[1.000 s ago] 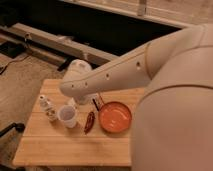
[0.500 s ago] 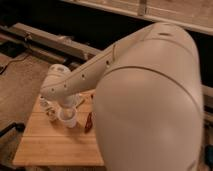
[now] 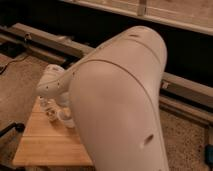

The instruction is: Pick up the ceramic cup

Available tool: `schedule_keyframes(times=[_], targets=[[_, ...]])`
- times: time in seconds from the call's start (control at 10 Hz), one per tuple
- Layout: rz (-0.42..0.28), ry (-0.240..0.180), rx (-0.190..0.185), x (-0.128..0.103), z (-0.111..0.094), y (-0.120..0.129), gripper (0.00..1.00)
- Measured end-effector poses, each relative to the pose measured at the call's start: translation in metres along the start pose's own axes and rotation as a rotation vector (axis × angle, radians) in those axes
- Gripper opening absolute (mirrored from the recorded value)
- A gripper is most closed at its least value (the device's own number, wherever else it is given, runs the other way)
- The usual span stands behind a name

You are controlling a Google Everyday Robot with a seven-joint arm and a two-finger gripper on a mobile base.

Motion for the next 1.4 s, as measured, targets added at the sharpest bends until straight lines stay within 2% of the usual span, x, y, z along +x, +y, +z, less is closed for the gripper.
schedule_keyframes(times=[0.3,0.5,0.6,1.0,1.2,1.4], targets=[[-0.019,0.030,-0.002,-0.013,0.021,0.000,0.67],[-0.024,0.068,-0.031,-0.018,0.037,-0.004,0.67],[-0.027,0.091,-0.047,-0.021,0.045,-0.005,0.62],[-0.024,0.134,-0.127,-0.014,0.057,-0.013,0.23],[-0.033,0.128,-0.178,-0.004,0.051,-0.011,0.04],[-0.042,0.089,-0.223,0.010,0.030,-0.015,0.00]])
